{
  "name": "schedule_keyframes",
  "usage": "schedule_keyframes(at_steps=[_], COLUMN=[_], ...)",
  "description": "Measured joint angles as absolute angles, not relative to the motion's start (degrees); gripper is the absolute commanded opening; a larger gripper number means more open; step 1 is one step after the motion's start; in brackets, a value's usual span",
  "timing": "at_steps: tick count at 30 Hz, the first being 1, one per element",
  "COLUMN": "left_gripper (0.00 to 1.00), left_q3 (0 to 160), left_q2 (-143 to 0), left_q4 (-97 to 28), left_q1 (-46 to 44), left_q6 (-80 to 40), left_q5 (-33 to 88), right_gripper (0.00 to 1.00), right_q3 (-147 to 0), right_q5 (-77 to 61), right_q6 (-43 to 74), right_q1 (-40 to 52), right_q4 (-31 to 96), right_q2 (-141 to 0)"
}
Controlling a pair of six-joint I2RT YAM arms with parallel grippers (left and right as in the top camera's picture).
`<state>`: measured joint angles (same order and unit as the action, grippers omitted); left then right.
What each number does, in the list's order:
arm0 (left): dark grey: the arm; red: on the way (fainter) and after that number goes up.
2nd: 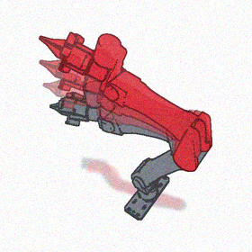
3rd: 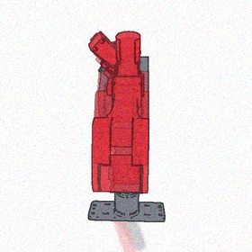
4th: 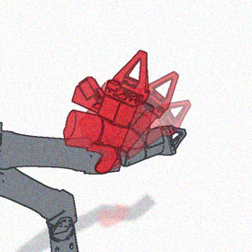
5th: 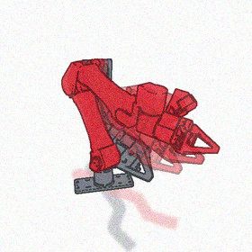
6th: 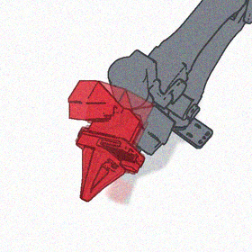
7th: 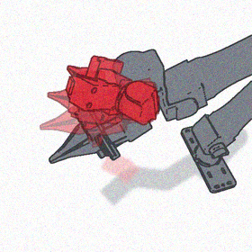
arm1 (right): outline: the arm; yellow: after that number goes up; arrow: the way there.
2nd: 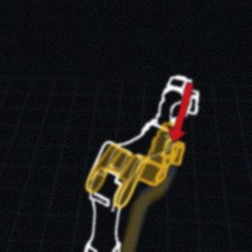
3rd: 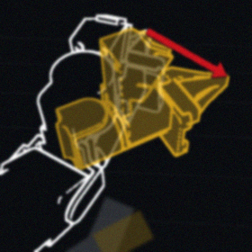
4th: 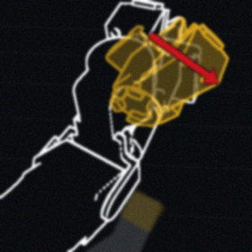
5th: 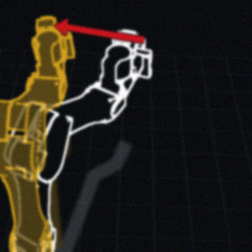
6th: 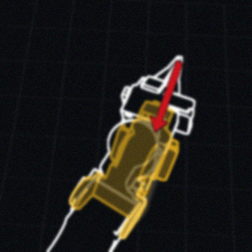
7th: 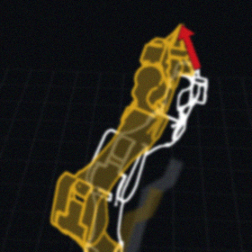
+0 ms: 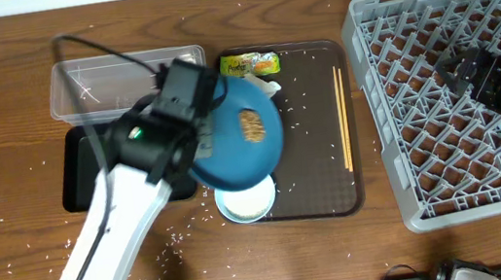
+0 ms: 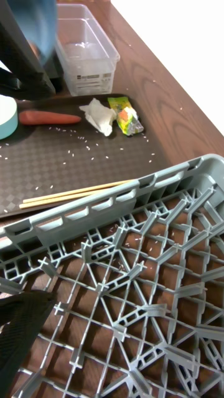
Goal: Sort waste into correct bins and load items into the dishwasher rack
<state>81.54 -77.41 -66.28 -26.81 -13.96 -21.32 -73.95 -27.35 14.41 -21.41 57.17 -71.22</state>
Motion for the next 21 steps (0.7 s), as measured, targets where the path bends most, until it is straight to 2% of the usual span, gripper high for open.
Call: schedule_keyframes(at_steps=[9,15,21], left_gripper=[0.07,0.06,0.06], left_q3=[81.4,80.9,80.0], left_q2=[-76.4,-86.3,-96.7], left_q4=[-79.0,-80.1,-86.4], left_q1=[-26.6,-26.6,-26.7], left_q6=[-23.4,-28.6,-34.3], left_q5=[-45.7,-58.1,-65.9], right_gripper=[0.90,0.90,0.91], right_q3=[-74.0,-74.0,-74.0], right_q5=[-27.4,-27.4,-27.4], right_q6=[14.4,14.4,14.4], right_q1=[-21.4,-21.4,-21.4], right_q4=[57.2,57.2,57.2], right_q2=[-71.2,-71.2,-71.2])
